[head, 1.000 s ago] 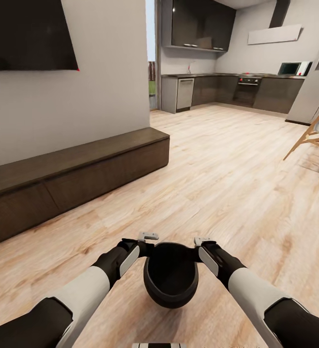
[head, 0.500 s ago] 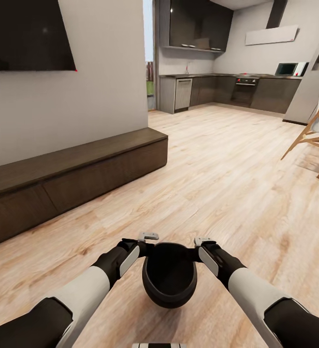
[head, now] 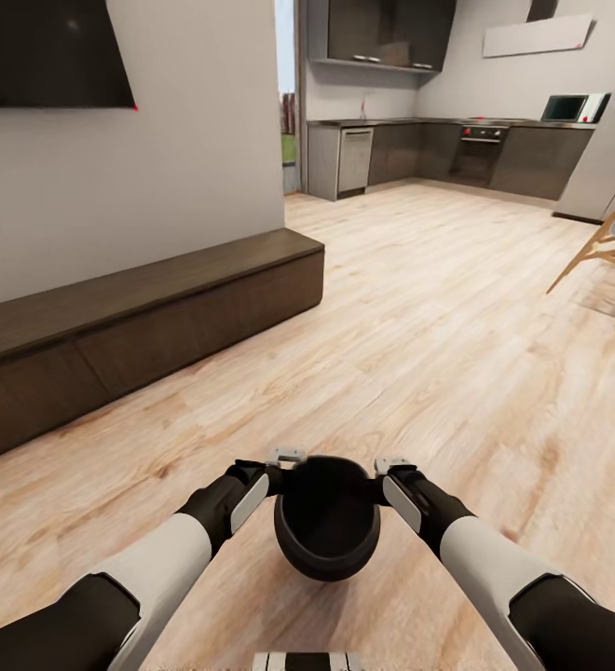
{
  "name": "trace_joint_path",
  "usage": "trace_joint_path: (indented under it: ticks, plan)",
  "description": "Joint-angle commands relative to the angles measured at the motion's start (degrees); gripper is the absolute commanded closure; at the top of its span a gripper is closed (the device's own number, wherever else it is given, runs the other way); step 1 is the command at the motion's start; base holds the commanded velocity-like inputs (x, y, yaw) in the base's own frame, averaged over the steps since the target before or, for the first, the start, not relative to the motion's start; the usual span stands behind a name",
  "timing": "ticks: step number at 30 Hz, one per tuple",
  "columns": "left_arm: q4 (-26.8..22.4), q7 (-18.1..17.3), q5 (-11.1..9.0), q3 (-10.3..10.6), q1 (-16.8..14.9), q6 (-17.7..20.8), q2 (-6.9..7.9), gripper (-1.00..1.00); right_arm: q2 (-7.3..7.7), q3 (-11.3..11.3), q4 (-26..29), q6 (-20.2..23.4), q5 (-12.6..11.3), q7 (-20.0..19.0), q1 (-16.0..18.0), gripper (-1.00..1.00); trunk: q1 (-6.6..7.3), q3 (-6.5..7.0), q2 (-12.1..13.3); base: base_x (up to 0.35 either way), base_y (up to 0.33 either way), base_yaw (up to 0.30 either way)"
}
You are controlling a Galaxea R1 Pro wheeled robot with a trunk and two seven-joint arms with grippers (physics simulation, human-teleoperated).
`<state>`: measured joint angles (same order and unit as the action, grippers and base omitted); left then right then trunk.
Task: Place each of the two pumpkins and all three candles from the living room inside a cabinet in the living room (use any cabinet), then make sure every cabinet is closed, and position the cauldron so it is next to a table in the living room.
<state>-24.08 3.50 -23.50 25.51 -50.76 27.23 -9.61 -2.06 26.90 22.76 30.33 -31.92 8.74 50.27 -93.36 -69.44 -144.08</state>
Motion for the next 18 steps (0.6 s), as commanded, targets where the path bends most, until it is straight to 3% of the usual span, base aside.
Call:
trace_joint_path:
  ticks: [1, 14, 18]
  plan:
    - [-0.1, 0.4, -0.6, 0.4, 0.0, 0.2, 0.05, -1.0, 0.04, 0.5, 0.1, 0.2, -0.6, 0.5, 0.0, -1.0, -0.01, -0.27, 0.0, 0.0, 0.0, 0.0]
    - [-0.1, 0.4, -0.6, 0.4, 0.0, 0.2, 0.05, -1.0, 0.04, 0.5, 0.1, 0.2, -0.6, 0.5, 0.0, -1.0, -0.35, -3.15, -0.2, 0.0, 0.0, 0.0]
    - [-0.1, 0.4, -0.6, 0.4, 0.0, 0.1, 0.06, -1.0, 0.04, 0.5, 0.1, 0.2, -0.6, 0.5, 0.0, -1.0, -0.35, -3.15, -0.2, 0.0, 0.0, 0.0]
